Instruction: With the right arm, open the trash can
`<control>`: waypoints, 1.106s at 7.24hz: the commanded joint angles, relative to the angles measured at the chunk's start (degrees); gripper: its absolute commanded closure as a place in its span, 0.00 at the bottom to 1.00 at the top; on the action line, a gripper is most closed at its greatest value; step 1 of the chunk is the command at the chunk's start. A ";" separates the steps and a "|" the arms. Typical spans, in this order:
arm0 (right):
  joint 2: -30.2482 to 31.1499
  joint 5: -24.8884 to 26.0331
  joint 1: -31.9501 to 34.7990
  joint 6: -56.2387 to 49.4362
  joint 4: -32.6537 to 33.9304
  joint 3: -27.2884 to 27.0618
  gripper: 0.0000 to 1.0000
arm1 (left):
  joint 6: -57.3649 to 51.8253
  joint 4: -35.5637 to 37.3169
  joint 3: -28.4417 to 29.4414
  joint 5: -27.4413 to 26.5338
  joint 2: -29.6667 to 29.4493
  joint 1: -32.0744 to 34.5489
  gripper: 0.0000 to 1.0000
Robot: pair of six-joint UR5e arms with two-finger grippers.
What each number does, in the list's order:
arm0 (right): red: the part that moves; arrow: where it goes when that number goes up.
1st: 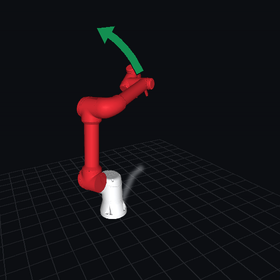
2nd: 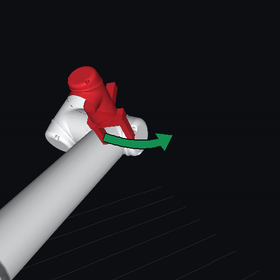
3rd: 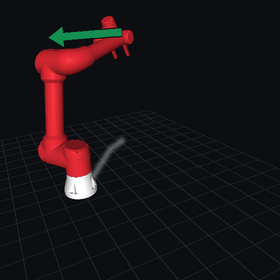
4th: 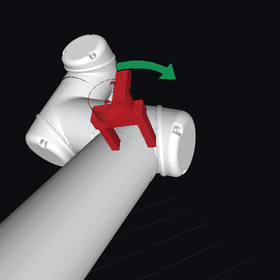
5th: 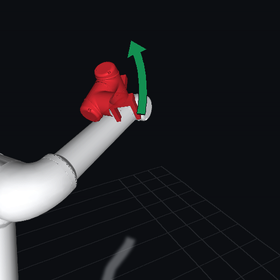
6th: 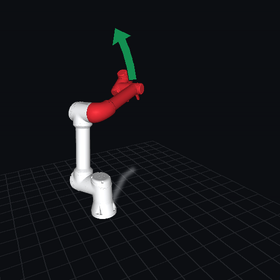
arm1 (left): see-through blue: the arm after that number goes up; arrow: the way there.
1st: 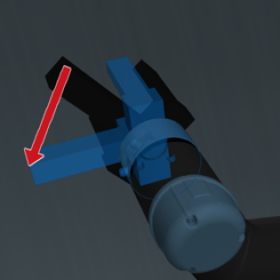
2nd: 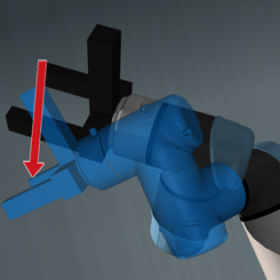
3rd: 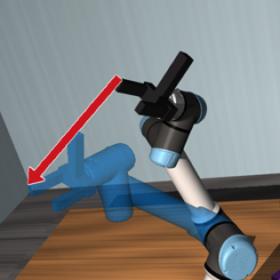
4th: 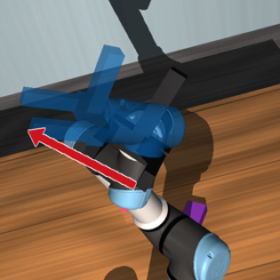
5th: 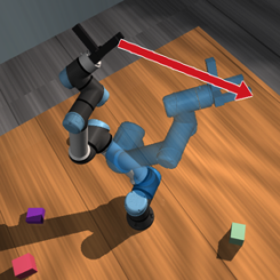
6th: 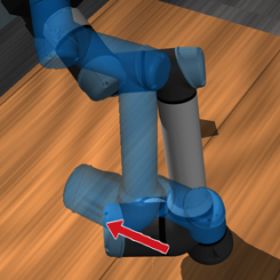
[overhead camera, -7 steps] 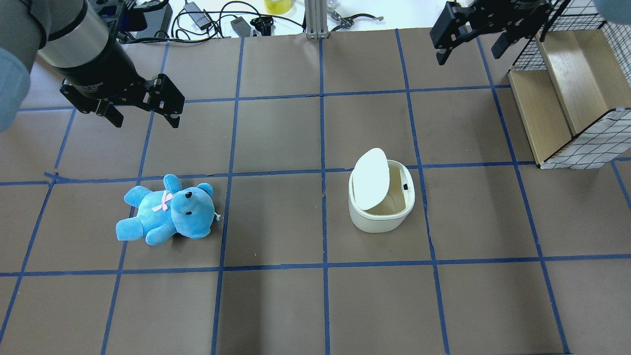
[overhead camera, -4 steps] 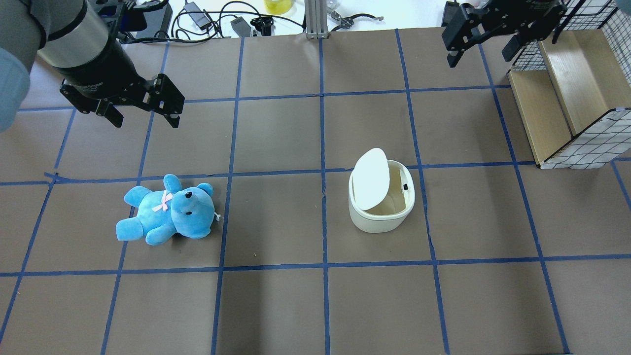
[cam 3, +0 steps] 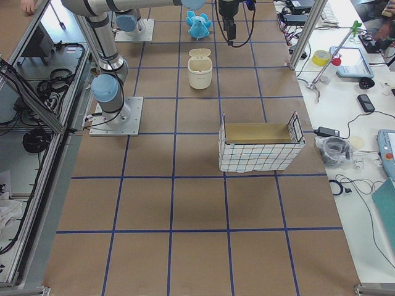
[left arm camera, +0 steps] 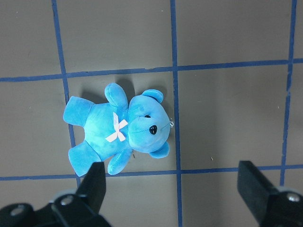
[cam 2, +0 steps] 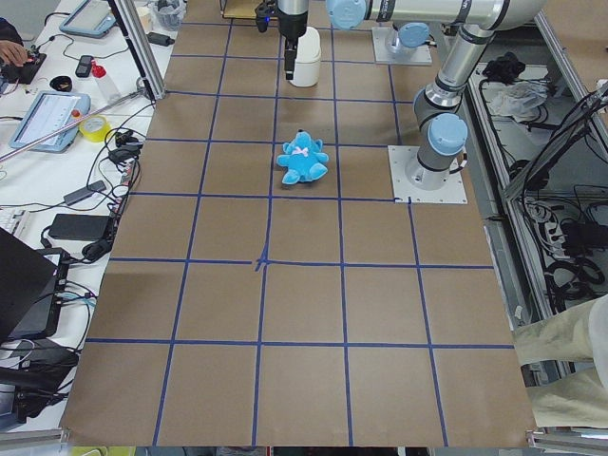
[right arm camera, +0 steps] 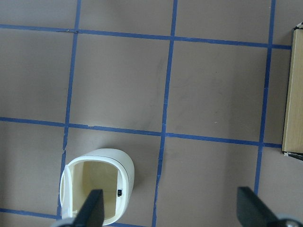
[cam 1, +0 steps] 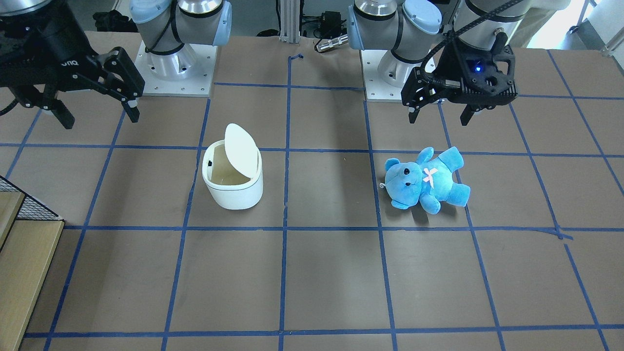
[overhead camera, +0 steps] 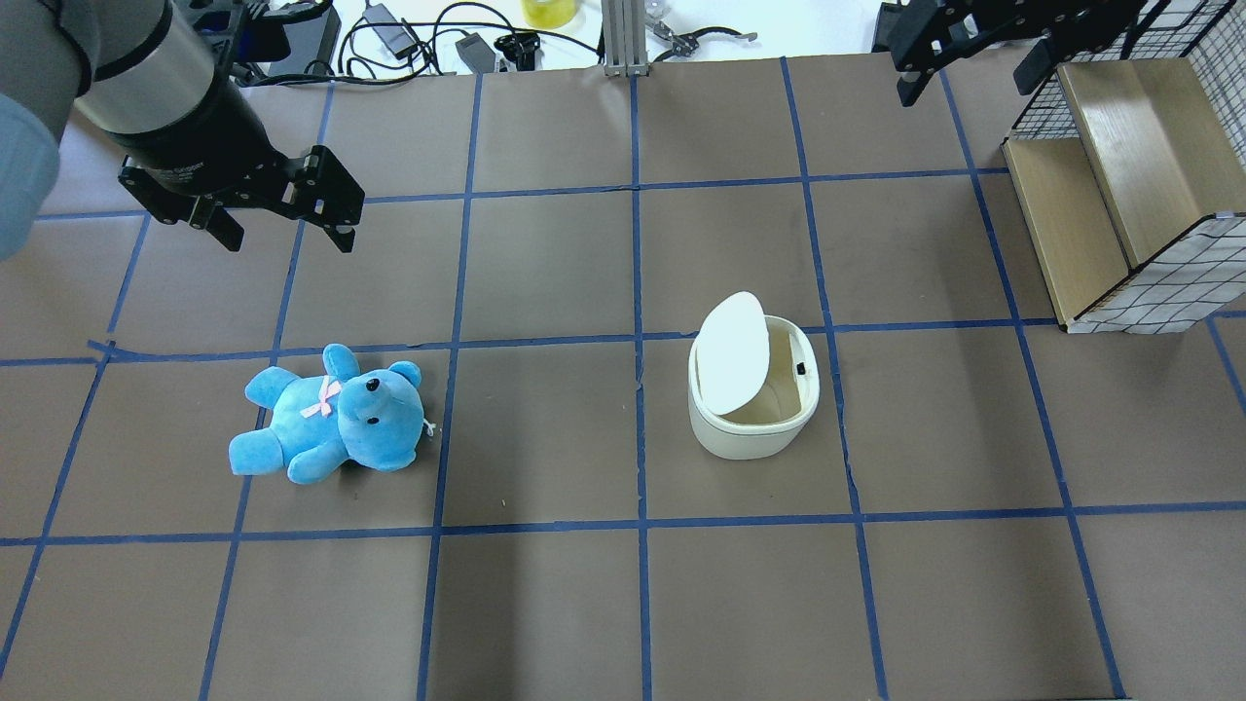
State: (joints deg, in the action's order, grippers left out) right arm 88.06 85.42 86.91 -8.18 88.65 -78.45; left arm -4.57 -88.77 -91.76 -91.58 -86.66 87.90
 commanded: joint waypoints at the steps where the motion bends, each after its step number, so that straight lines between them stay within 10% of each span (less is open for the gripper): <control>1: 0.36 0.62 4.47 2.81 -0.15 -0.04 0.01 | 0.00 0.00 0.00 0.00 0.00 -0.01 0.00; 8: -0.35 0.80 3.53 1.67 1.95 -4.08 0.06 | 0.00 0.00 0.00 0.00 0.00 -0.01 0.00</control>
State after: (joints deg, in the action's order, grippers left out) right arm 87.72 86.11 90.52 -6.45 89.57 -82.01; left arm -4.57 -88.77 -91.76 -91.58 -86.66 87.89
